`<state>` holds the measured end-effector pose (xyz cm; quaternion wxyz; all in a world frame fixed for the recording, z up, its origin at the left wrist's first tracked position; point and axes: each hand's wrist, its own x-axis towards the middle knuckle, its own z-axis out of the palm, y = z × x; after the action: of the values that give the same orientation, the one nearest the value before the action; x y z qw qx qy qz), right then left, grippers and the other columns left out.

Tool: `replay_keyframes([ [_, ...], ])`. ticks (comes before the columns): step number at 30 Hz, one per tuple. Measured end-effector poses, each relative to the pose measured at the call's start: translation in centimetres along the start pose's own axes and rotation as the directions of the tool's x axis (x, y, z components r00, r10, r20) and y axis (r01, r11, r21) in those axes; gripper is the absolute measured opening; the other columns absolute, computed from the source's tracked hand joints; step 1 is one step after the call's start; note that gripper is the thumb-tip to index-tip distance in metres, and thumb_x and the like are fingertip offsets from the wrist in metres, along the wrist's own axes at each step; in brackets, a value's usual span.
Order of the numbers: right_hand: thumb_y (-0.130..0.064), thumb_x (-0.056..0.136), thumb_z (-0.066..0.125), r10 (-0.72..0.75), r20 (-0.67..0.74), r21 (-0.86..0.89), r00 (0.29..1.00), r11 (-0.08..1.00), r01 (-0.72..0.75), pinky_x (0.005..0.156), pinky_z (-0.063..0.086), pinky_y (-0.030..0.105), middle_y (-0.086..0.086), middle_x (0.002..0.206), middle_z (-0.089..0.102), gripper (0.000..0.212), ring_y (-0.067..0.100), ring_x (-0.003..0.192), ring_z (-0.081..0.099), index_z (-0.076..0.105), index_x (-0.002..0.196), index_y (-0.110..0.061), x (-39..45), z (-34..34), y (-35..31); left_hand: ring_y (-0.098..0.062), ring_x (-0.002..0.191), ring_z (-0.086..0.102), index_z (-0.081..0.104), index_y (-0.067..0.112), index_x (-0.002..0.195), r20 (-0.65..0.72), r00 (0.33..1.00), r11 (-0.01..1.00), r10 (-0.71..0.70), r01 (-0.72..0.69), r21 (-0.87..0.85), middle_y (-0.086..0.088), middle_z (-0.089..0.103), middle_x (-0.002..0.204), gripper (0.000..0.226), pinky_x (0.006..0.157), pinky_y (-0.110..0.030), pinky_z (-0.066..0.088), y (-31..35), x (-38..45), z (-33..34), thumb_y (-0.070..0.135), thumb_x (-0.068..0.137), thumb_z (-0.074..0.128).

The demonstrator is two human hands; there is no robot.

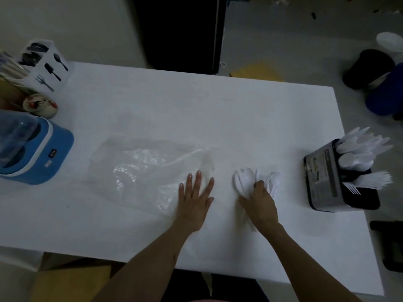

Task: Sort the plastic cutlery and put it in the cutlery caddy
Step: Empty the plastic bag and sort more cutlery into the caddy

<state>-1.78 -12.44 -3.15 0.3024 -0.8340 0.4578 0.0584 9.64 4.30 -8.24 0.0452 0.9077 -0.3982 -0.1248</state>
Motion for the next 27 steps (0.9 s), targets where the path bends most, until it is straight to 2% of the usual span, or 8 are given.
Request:
replay_keyframes([
  [5,-0.021,0.087,0.069,-0.04,-0.03,0.03,0.999,0.999,0.04,0.075,0.048,0.038,0.016,0.114,0.06,0.045,0.037,0.103,0.061,0.043,0.118,-0.002,-0.2,-0.4,0.4,-0.039,0.14,0.03,0.025,0.036,0.148,-0.023,0.983,0.983,-0.182,0.183,0.013,-0.005,0.026,0.157,0.056,0.102,-0.064,0.028,-4.7,0.5,0.0,0.043,0.092,0.027],
  [8,-0.023,0.087,0.069,-0.048,-0.046,0.035,0.998,0.998,0.049,0.072,0.049,0.039,0.015,0.112,0.06,0.044,0.035,0.103,0.059,0.044,0.117,-0.004,-0.2,-0.6,0.3,-0.043,0.137,0.034,0.026,0.033,0.147,-0.057,0.978,0.978,-0.2,0.203,0.054,-0.01,0.03,0.155,0.054,0.098,-0.066,0.035,-8.0,0.3,-0.8,0.039,0.093,0.031],
  [12,-0.039,0.087,0.068,-0.05,-0.152,-0.05,0.987,0.998,0.043,0.068,0.051,0.039,0.005,0.116,0.055,0.048,0.025,0.112,0.05,0.047,0.121,-0.013,-0.5,-1.5,0.0,-0.047,0.14,0.023,0.03,0.019,0.149,-0.157,0.967,0.978,-0.199,0.206,0.032,-0.024,0.023,0.154,0.057,0.105,-0.066,0.026,-7.2,0.3,-1.6,0.028,0.095,0.048],
  [16,-0.04,0.092,0.06,0.186,-0.303,0.062,0.935,0.983,-0.175,0.066,0.046,0.037,0.007,0.116,0.054,0.041,0.027,0.109,0.051,0.048,0.12,-0.014,-0.8,-2.8,2.3,-0.042,0.138,0.029,0.044,0.004,0.138,-0.216,0.976,0.993,-0.035,0.01,-0.115,-0.024,0.037,0.146,0.054,0.11,-0.055,0.03,-0.8,0.5,-2.5,0.028,0.091,0.032],
  [18,-0.041,0.093,0.057,0.26,-0.229,0.131,0.938,0.963,-0.235,0.074,0.049,0.041,0.011,0.117,0.054,0.042,0.03,0.107,0.055,0.047,0.121,-0.011,-0.8,-2.8,4.0,-0.032,0.126,0.041,0.054,0.005,0.128,-0.215,0.975,0.96,0.06,-0.116,-0.253,-0.018,0.051,0.134,0.047,0.101,-0.05,0.045,3.0,0.5,-2.7,0.027,0.091,0.036],
  [20,-0.038,0.096,0.055,0.202,-0.151,0.171,0.968,0.97,-0.175,0.078,0.048,0.038,0.01,0.114,0.054,0.036,0.03,0.102,0.057,0.048,0.119,-0.011,-0.8,-2.4,5.0,-0.026,0.115,0.049,0.056,0.006,0.125,-0.152,0.983,0.908,0.098,-0.151,-0.391,-0.012,0.055,0.123,0.041,0.095,-0.041,0.049,6.4,0.6,-2.9,0.028,0.094,0.043],
  [22,-0.033,0.097,0.053,0.118,-0.126,0.191,0.985,0.977,-0.092,0.077,0.048,0.034,0.006,0.107,0.055,0.026,0.026,0.096,0.058,0.049,0.113,-0.012,-0.7,-2.0,5.2,-0.023,0.109,0.052,0.055,0.007,0.121,-0.048,0.996,0.868,0.077,-0.09,-0.488,-0.009,0.054,0.117,0.036,0.094,-0.033,0.045,8.8,0.7,-2.8,0.029,0.092,0.056],
  [27,-0.027,0.099,0.051,0.079,-0.107,0.204,0.991,0.977,-0.056,0.074,0.045,0.03,0.006,0.107,0.056,0.021,0.018,0.086,0.055,0.05,0.113,-0.011,0.4,-1.9,4.9,-0.023,0.092,0.056,0.055,0.006,0.101,0.12,0.977,0.805,-0.179,0.215,-0.552,-0.008,0.054,0.103,0.038,0.079,-0.031,0.045,10.7,1.7,-2.6,0.035,0.082,0.071],
])
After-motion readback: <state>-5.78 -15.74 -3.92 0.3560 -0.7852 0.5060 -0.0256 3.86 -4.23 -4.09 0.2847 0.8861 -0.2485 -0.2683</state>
